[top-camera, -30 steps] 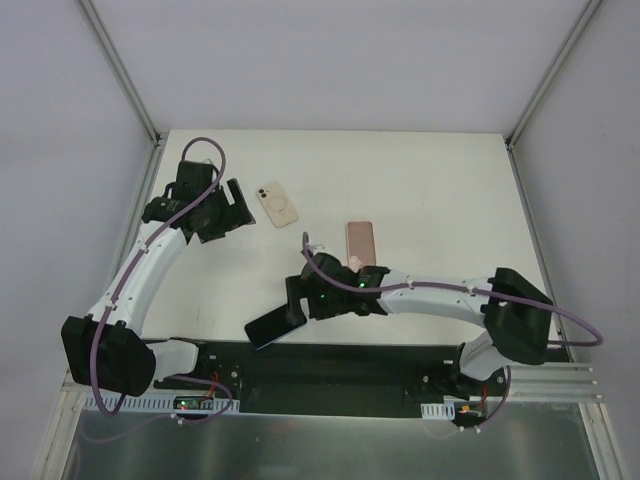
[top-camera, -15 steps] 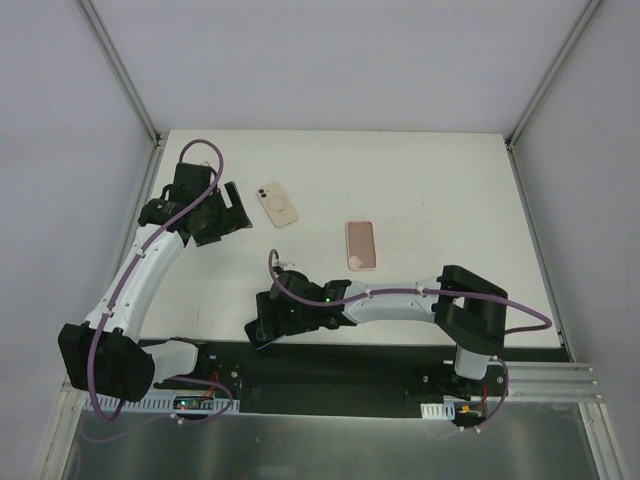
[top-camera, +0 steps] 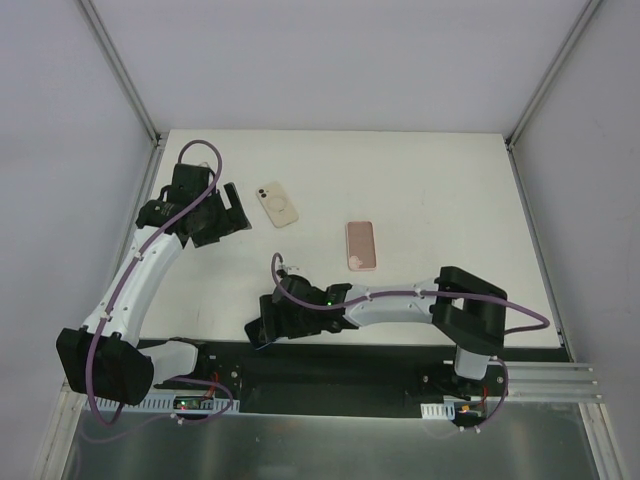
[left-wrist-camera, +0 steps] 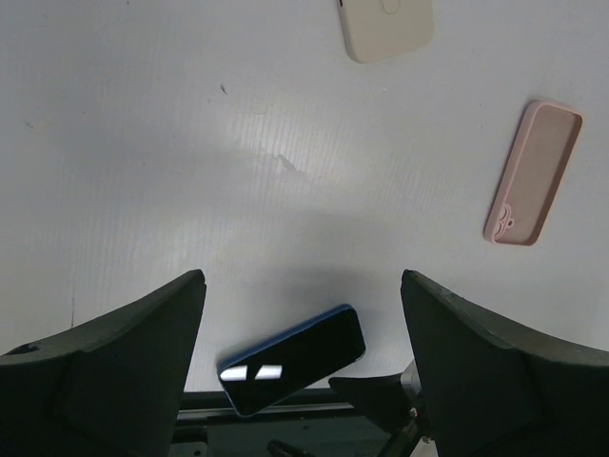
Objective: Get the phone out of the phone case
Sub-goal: Adjust the phone at the center of the board, then move the phone to the center of the board.
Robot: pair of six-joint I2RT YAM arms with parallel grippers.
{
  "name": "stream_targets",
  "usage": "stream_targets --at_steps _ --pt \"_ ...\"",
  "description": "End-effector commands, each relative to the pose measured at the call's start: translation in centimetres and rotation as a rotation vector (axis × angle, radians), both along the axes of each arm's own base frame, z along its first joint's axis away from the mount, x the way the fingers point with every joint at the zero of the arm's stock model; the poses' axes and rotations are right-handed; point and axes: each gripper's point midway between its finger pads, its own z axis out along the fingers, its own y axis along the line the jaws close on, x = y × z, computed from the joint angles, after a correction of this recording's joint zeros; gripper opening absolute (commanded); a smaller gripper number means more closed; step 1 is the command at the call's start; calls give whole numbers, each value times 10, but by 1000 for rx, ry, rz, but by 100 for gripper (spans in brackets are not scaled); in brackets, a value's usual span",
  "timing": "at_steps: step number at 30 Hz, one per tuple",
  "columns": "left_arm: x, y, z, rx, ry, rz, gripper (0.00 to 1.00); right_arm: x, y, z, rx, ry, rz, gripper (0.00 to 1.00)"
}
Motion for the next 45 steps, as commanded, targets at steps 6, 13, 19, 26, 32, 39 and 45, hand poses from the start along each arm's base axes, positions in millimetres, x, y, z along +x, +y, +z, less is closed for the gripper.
stream_targets --at_steps 6,13,19,26,32,39,45 --pt "3 5 18 11 -44 -6 83 -8 -11 11 12 -32 -21 96" --pt "-1 5 21 17 -48 -16 83 6 17 8 4 -63 13 96" --pt "-2 8 26 25 -49 -7 82 28 52 5 62 -29 19 96" --pt "-3 12 32 33 -60 5 84 52 44 16 71 -90 -27 96" --pt "1 12 13 43 9 12 82 66 -21 38 38 -218 -121 96" --pt "25 -3 -14 110 72 14 81 77 -139 51 -139 -367 -279 96" --pt "73 -46 -35 175 129 -30 99 88 -208 62 -186 -419 -423 97"
